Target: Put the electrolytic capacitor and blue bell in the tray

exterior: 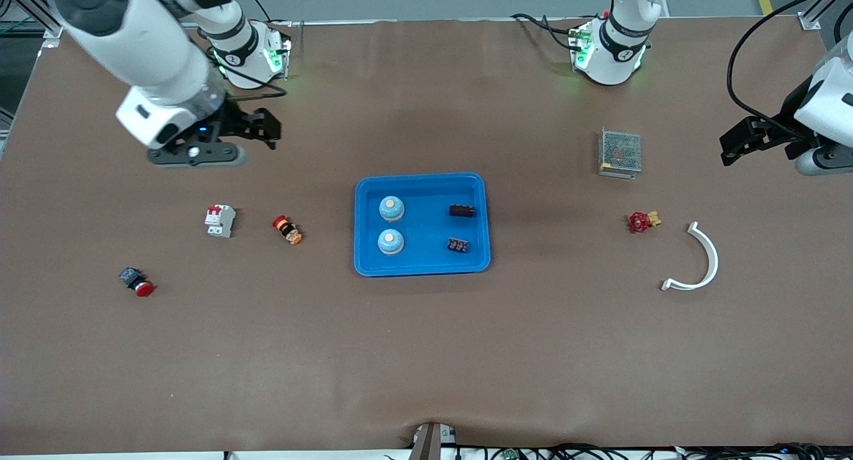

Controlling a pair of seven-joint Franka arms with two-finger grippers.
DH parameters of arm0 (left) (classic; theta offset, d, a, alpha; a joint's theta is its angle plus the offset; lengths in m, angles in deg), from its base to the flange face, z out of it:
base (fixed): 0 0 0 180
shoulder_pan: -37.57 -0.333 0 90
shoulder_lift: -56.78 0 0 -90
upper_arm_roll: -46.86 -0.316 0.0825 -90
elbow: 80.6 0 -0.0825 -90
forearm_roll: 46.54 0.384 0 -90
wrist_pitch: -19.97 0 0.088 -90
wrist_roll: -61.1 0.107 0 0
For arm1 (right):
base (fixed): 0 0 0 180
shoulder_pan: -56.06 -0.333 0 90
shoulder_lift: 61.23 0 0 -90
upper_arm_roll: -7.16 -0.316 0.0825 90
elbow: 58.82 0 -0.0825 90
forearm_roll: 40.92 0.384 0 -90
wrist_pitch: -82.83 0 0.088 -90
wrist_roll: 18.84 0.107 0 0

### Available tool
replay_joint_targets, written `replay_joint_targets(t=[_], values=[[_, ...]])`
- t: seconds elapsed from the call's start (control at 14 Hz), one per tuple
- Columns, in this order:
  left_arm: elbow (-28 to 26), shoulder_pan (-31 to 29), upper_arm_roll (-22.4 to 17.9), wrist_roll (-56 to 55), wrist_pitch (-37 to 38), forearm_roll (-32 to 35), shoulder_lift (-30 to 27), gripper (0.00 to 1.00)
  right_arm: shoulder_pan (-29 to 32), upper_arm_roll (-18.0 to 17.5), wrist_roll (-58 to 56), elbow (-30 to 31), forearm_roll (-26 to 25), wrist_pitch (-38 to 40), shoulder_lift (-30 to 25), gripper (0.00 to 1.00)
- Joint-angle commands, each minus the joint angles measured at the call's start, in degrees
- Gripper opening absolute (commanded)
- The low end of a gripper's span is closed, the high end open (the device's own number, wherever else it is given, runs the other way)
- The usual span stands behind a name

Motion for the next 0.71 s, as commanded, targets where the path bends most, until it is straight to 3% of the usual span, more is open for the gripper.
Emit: replay_joint_targets(t=[0.0, 0.36, 0.64], values=[[0.18, 0.15, -0.28, 0.68, 0.94, -0.88, -0.57, 1.00, 5.47, -0.86, -6.15, 0.15, -0.70, 1.19, -1.04, 1.00], [0.00, 0.06, -0.28, 1.03, 1.03, -0.97, -0.57, 1.00, 14.35, -0.95, -16.79, -2.14, -1.58, 1.19, -0.78, 1.00], [0.18, 0.15, -0.28, 1.20, 1.03, -0.97, -0.57, 1.00, 18.14, -0.95, -17.77, -3.28, -1.84, 1.02, -0.42, 1.00]])
